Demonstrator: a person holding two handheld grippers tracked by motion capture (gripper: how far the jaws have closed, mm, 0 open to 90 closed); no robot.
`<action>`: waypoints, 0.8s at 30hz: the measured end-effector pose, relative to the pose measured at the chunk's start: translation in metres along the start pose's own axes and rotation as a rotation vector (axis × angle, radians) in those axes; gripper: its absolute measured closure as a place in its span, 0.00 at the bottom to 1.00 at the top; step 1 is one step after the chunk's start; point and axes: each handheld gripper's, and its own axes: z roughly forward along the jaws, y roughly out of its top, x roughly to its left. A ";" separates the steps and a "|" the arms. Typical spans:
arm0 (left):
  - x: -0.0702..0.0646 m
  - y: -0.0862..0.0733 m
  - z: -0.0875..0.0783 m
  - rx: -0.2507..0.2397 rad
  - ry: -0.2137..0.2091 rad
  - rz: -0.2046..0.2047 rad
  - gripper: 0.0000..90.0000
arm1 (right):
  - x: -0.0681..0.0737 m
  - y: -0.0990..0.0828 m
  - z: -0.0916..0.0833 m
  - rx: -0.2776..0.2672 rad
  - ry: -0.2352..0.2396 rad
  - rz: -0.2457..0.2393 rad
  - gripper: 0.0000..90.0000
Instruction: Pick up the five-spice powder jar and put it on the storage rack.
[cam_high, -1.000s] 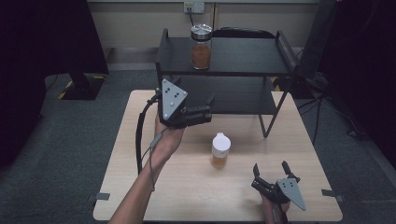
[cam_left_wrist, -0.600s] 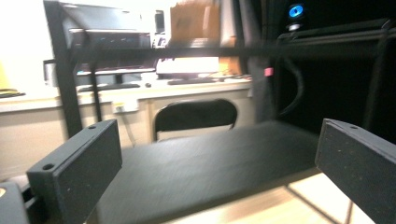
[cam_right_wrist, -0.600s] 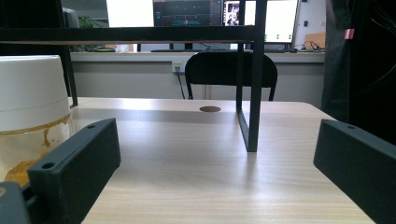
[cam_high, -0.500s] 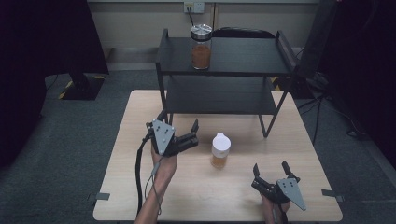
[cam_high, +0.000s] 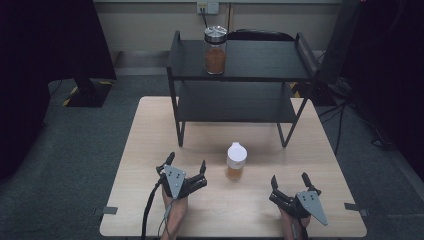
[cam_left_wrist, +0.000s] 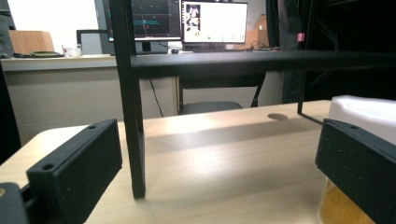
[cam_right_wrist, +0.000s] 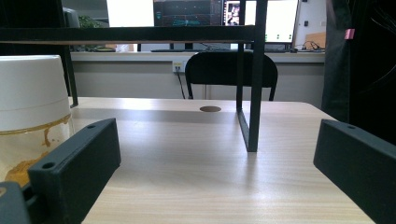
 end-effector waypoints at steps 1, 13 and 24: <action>0.000 -0.002 -0.001 0.003 0.003 -0.004 0.00 | 0.000 0.000 0.000 0.000 0.000 0.000 0.00; 0.011 -0.028 -0.016 0.037 0.015 -0.036 0.00 | 0.000 0.000 0.000 0.000 0.000 -0.001 0.00; 0.006 -0.039 -0.020 -0.008 0.040 -0.027 0.00 | 0.000 0.000 0.000 0.000 0.000 -0.001 0.00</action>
